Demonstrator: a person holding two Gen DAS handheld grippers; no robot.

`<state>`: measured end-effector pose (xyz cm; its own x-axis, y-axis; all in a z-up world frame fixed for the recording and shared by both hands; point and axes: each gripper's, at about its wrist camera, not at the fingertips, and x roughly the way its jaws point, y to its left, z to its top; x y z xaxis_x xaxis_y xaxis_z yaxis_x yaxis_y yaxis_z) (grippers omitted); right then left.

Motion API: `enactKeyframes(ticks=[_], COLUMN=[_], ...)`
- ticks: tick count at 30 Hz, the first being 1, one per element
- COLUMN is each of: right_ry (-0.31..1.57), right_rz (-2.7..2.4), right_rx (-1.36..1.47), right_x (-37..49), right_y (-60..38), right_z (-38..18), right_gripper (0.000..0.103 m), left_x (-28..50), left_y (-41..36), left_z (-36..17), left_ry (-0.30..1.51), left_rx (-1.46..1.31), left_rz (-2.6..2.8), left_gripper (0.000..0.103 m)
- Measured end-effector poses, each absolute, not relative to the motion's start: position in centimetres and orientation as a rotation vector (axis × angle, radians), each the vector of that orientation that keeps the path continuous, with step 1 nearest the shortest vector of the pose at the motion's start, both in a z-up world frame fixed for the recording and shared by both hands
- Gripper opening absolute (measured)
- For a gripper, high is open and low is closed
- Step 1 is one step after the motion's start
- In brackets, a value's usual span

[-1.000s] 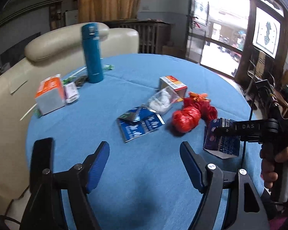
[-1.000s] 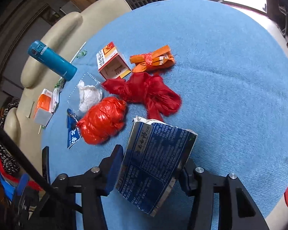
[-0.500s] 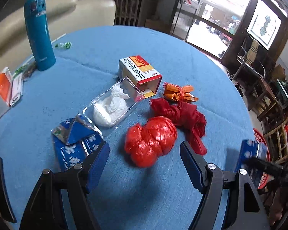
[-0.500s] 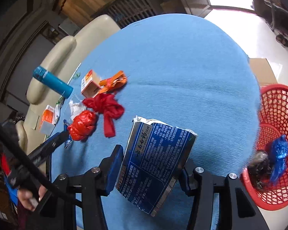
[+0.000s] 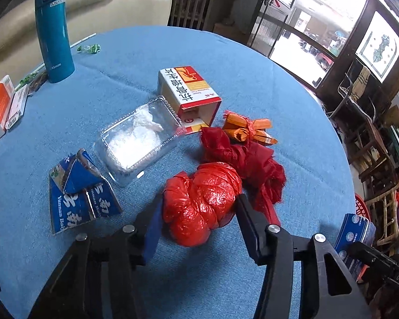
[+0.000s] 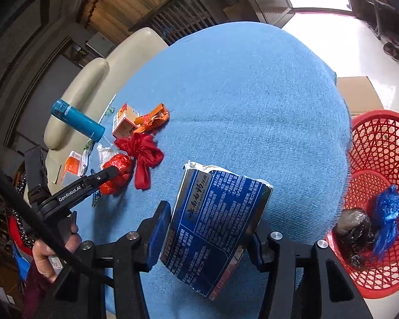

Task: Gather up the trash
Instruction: 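Grasp the red plastic bag with the left tool while the right tool holds the carton, then carry the red bag and milk carton over the red wastebasket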

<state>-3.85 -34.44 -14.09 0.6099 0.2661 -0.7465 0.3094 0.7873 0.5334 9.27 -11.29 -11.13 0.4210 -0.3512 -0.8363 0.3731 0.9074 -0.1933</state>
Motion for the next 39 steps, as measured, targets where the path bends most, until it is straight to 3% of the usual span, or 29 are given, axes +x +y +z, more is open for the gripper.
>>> enactKeyframes(ticks=[29, 39], right_ry=[0.752, 0.731], right_rz=[0.018, -0.034], right_rx=[0.542, 0.544], right_x=[-8.4, -9.9], right_y=[-31.1, -32.4], right_z=[-7.8, -7.6], right_gripper=[0.055, 0.055], left_x=[-3.7, -6.2], left_y=[-10.3, -12.2], left_z=[-3.1, -2.9], left_ry=[0.806, 0.767], left_rx=[0.116, 0.174], left_rz=[-0.418, -0.472], left_gripper=[0.053, 0.053])
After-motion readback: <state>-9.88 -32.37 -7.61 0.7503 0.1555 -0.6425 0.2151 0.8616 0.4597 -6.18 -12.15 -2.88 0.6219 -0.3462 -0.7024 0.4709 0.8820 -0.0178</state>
